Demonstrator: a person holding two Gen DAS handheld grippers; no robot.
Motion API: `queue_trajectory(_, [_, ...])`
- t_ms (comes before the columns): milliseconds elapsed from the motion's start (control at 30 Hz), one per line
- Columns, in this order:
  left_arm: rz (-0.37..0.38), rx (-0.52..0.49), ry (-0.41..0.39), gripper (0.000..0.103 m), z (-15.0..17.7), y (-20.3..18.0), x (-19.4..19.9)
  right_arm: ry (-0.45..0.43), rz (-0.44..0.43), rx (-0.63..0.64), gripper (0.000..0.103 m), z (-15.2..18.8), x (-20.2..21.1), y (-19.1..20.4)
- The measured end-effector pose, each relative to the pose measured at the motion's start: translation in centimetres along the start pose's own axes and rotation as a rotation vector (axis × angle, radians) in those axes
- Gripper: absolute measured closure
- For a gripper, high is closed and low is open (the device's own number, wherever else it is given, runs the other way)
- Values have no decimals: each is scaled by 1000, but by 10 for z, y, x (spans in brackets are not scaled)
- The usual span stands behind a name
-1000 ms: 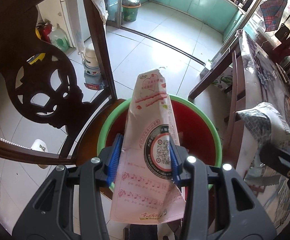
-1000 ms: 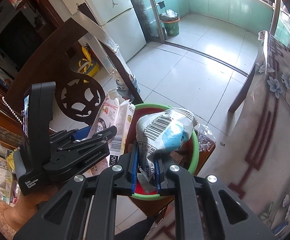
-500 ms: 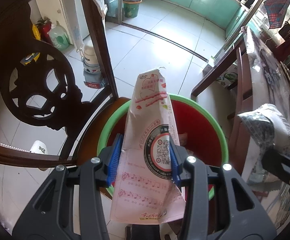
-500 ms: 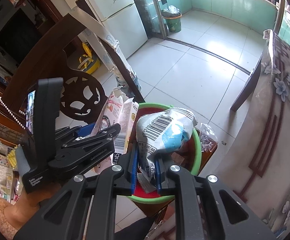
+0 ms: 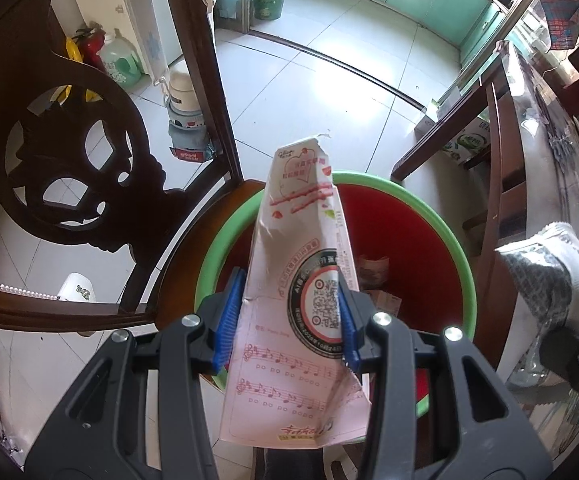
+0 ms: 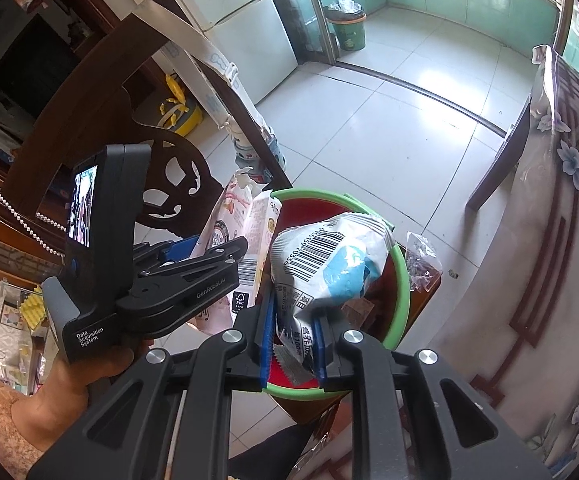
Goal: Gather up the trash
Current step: 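Carry the paper bag and foil bag over the red bucket and open both tools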
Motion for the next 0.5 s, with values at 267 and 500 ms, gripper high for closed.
queue_trajectory(267, [-1, 3, 2, 62, -1, -1, -1, 3, -2, 2, 80, 5, 1, -1])
queue_trajectory(500, [-27, -5, -27, 35, -5, -1, 4, -8, -20, 16, 48, 7, 4, 1])
Point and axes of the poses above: each gripper's, at about its wrist camera, not at the fingertips, and x roughly against the way its jaws point, y to its left, z to its underside, the point moved 3 cm from there along -x, roughly the way its jaws point, and after that the axes turned 10 degrees about -y, right-handed, at the moved point
